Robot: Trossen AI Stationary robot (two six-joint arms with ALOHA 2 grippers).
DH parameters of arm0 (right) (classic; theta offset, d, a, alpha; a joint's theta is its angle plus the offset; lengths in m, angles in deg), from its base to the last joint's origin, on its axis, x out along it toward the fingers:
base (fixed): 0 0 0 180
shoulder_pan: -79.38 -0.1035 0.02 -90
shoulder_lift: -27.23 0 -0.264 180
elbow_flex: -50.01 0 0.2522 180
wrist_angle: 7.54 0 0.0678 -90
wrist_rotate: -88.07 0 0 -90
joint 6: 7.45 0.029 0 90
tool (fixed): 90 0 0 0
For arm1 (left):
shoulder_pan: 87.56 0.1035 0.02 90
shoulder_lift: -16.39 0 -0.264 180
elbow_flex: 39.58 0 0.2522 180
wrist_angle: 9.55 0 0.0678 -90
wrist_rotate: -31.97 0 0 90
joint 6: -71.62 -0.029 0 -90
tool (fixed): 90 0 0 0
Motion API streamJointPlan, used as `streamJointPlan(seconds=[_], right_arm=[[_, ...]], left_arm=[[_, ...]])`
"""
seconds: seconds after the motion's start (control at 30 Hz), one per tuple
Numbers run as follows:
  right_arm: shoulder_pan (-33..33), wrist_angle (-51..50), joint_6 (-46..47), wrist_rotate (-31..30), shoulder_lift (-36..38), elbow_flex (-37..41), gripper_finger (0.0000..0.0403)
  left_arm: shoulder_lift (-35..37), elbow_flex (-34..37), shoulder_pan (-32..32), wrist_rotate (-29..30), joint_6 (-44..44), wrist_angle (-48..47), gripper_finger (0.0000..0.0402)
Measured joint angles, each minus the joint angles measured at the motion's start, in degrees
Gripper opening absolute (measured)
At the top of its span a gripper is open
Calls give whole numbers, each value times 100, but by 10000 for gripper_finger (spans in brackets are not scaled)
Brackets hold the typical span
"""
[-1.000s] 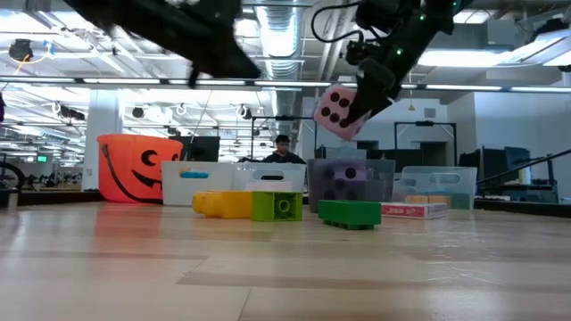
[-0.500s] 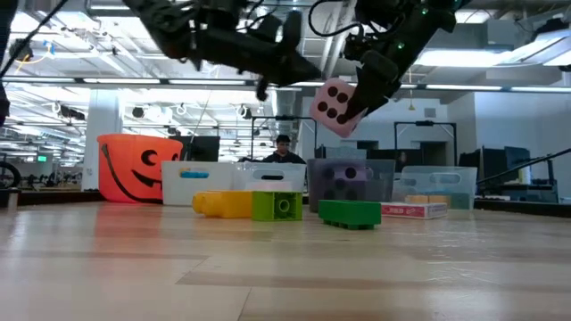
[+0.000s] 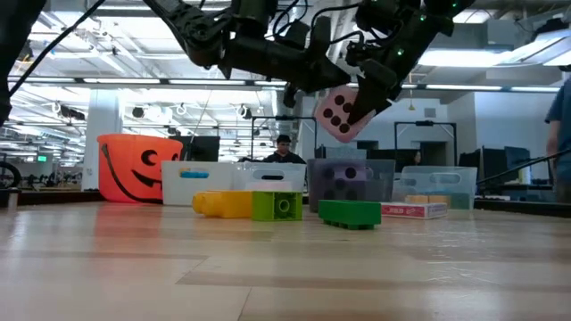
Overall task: Pick & Place Toys
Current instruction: Put the pink dice into the black bin
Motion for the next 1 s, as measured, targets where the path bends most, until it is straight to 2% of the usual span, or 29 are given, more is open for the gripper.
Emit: streamJointPlan(seconds=[0.33,1.0], right_arm=[[-4,202,0,14,-2,2,400],[15,670,-349,50,11,-15,400]], left_arm=[[-1,3,141,21,16,-466,0],[-279,14,273,137,40,-771,0]])
